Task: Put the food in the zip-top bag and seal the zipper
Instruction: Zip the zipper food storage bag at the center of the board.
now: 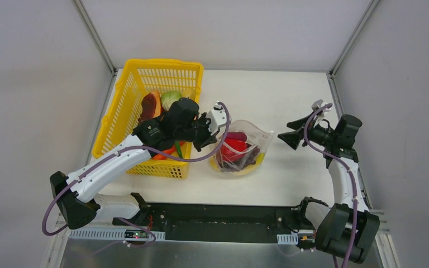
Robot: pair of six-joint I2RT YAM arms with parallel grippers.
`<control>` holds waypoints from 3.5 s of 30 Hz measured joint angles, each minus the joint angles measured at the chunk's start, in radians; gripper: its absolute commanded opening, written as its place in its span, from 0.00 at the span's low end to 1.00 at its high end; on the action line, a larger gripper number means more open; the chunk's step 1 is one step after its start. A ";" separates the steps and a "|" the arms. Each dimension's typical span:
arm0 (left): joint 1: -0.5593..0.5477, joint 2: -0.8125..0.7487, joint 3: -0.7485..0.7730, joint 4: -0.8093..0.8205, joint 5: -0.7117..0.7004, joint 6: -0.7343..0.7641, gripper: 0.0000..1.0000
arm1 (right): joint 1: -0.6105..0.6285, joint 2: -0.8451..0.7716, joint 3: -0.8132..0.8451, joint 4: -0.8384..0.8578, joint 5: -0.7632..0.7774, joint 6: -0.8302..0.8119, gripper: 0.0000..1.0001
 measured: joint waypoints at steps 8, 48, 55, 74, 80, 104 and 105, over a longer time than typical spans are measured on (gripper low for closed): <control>0.006 0.000 0.000 -0.002 0.005 -0.001 0.00 | -0.002 0.012 0.043 -0.400 -0.183 -0.437 0.69; 0.020 -0.026 -0.015 -0.011 0.034 -0.008 0.00 | 0.199 0.362 0.379 -1.443 -0.275 -1.632 0.00; 0.072 -0.108 -0.080 -0.004 0.049 -0.010 0.00 | 0.142 0.362 0.388 -1.514 -0.281 -1.673 0.00; 0.085 -0.109 -0.043 0.054 0.036 -0.135 0.67 | 0.125 0.347 0.396 -1.580 -0.289 -1.694 0.00; 0.012 0.022 0.221 0.076 0.077 -0.140 0.69 | 0.125 0.348 0.396 -1.582 -0.289 -1.695 0.00; -0.232 0.510 0.541 0.191 0.103 -0.040 0.63 | 0.125 0.341 0.395 -1.582 -0.284 -1.696 0.00; -0.232 0.514 0.541 0.203 0.102 -0.030 0.63 | 0.125 0.339 0.395 -1.582 -0.284 -1.696 0.00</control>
